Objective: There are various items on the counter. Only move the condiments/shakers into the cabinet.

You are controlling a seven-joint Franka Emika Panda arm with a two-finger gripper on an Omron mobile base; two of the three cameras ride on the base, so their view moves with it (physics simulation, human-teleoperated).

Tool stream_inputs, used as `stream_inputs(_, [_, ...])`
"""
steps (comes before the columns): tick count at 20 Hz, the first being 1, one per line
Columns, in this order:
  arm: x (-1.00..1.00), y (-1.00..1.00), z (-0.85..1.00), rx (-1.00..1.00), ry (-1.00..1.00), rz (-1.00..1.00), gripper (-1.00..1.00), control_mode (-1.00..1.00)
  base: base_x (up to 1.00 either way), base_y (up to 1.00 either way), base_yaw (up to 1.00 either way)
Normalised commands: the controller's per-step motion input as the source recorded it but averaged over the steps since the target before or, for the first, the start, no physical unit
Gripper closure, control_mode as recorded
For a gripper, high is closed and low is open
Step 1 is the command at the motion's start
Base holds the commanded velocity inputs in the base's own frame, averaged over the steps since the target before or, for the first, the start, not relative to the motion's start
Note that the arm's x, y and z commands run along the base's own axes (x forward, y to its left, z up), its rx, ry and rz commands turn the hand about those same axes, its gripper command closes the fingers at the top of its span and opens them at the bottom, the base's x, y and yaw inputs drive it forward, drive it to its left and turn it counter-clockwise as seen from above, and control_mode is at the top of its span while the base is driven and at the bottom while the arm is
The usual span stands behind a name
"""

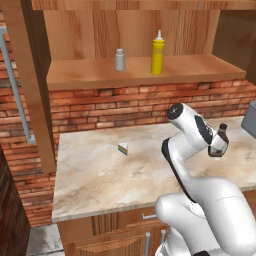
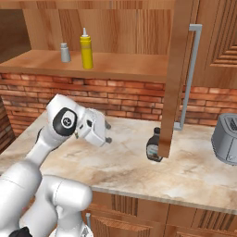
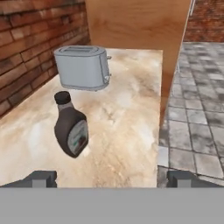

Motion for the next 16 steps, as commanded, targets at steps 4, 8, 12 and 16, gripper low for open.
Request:
stream_inputs(4, [0.43, -0.31, -0.24, -0.03, -0.13, -0.06, -1.00, -1.00, 0.00, 0.00, 0.00])
stream_inputs(8, [0.43, -0.24, -0.20, -0.02, -0.10, -0.02, -1.00, -1.00, 0.00, 0.00, 0.00])
stream_inputs(12, [0.46, -0.16, -0.01, 0.00, 0.00, 0.00, -1.00, -1.00, 0.00, 0.00, 0.00])
stream_inputs(16, [0.30, -0.36, -0.05, 0.00, 0.00, -0.08, -1.00, -1.00, 0.00, 0.00, 0.00])
